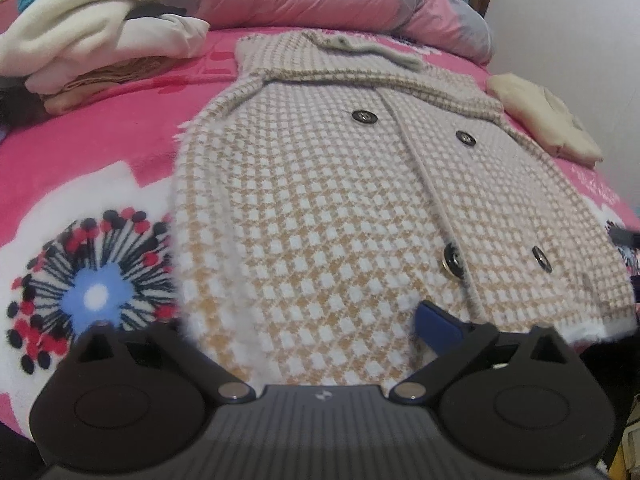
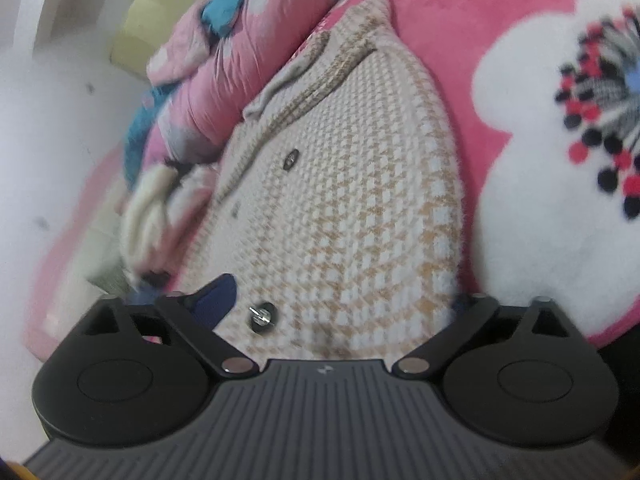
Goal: Fold clothes
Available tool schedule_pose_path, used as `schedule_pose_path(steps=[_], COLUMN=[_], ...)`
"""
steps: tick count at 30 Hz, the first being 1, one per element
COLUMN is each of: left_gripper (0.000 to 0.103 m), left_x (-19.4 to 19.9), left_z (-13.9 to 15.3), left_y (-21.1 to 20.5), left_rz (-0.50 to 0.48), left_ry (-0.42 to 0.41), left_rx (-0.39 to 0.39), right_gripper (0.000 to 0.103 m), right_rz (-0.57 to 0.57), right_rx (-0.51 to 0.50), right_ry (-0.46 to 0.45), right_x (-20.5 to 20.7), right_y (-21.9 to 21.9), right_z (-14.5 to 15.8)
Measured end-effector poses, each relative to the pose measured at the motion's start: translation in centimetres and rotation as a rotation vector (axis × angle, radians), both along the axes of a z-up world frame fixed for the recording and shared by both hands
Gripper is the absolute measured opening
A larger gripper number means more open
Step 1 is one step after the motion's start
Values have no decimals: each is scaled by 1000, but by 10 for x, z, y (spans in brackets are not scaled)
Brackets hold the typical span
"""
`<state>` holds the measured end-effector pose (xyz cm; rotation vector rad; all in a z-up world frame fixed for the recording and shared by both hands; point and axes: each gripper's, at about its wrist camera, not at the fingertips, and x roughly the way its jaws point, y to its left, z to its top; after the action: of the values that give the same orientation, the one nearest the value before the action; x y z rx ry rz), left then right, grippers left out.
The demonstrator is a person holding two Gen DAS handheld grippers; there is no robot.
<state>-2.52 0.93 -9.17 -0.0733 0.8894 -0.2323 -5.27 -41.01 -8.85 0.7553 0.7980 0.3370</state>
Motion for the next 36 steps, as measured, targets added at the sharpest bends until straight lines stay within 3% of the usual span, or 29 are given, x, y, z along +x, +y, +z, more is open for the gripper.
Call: schedule_pose_path(steps=[3, 5, 7, 8, 9, 15, 17, 20, 24, 29, 32, 33, 35, 36], left_gripper=[61, 44, 15, 8, 8, 6, 6, 5, 6, 6, 21, 35, 42, 50], left_x=[-3, -5, -6, -7, -7, -32, -40, -54, -77, -95, -87, -85, -82, -81], left_z=[4, 7, 10, 11, 12, 41, 54, 66, 61, 41, 20, 20, 19, 19], left_y=[7, 9, 9, 9, 10, 20, 30, 40, 44, 43, 39, 41, 44, 46], left_rz=[0, -10, -12, -14, -10, -41, -45, -75, -115, -153, -160, -160, -161, -161], left_ry=[-11, -18, -32, -39, -47, -159, -174, -165, -122, -29, 69, 82, 108, 121], left_rx=[-21, -19, 4, 15, 8, -60, -99, -157, -167, -166, -136, -120, -88, -71], right_gripper=[51, 40, 26, 18, 11, 6, 6, 6, 6, 6, 10, 14, 21, 25], right_rz=[10, 52, 74, 77, 80, 95, 70, 60, 65, 62, 70, 72, 61, 56], right_rx=[-111, -168, -213, -229, -246, -337, -295, -235, -215, -210, -228, -269, -357, -387], right_ry=[-9, -31, -67, -89, -110, -237, -268, -305, -319, -259, -170, -115, -14, -6], right_x=[-6, -7, -10, -11, -12, -20, -30, -45, -69, -85, -84, -80, -73, -74], right_y=[5, 9, 15, 17, 19, 32, 23, 11, 2, -11, -12, -10, -7, -10], right_z=[6, 9, 15, 18, 22, 42, 54, 68, 78, 63, 41, 33, 28, 31])
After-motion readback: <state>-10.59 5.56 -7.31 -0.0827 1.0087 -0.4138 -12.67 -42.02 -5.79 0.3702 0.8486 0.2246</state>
